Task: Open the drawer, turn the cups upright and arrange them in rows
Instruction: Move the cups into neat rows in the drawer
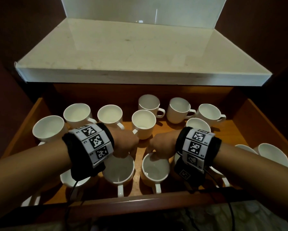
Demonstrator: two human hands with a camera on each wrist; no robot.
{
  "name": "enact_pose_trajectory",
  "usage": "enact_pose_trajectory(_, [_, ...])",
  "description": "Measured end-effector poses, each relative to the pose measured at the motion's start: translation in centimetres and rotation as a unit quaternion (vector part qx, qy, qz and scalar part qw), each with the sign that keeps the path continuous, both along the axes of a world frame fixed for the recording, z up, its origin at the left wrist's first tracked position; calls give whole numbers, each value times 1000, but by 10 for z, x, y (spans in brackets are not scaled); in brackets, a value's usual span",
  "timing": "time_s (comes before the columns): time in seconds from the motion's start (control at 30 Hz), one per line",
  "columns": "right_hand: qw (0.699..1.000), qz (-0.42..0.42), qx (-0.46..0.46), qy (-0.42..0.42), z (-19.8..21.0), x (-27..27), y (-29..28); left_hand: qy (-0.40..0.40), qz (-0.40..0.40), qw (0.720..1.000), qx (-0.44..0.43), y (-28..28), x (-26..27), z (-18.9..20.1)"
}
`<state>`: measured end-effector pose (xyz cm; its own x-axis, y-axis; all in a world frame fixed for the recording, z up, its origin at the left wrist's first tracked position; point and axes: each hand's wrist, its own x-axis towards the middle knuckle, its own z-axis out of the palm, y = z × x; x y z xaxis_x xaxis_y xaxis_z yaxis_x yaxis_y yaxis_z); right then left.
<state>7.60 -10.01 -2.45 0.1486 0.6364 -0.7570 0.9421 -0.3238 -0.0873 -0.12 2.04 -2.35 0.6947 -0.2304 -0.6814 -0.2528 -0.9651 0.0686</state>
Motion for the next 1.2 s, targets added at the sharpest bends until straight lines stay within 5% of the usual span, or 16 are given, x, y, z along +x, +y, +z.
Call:
enact_pose_trajectory(0.23, [999,-43,8,30,4,7,-9,18,20,1000,15,-10,4,14])
enact_pose_trajectory(0.4, [987,-152,34,46,28,39,-41,-74,50,995,-43,-25,21,25])
enact_pose_trajectory(0.53, [991,-137,-5,-4,26,49,-70,-104,43,992,-56,-51,35,20])
enact_pose_trajectory(0.7, [994,-106,9,-36,6,46,-82,-23,-21,999,-29,-71,48,9])
enact_pose_trajectory(0.87, [995,-85,28,-49,5,49,-80,-23,-64,998,5,-73,45,10])
enact_pose_trajectory(1.2, [996,-68,39,-43,3,52,-80,-33,-40,999,9,-72,41,9])
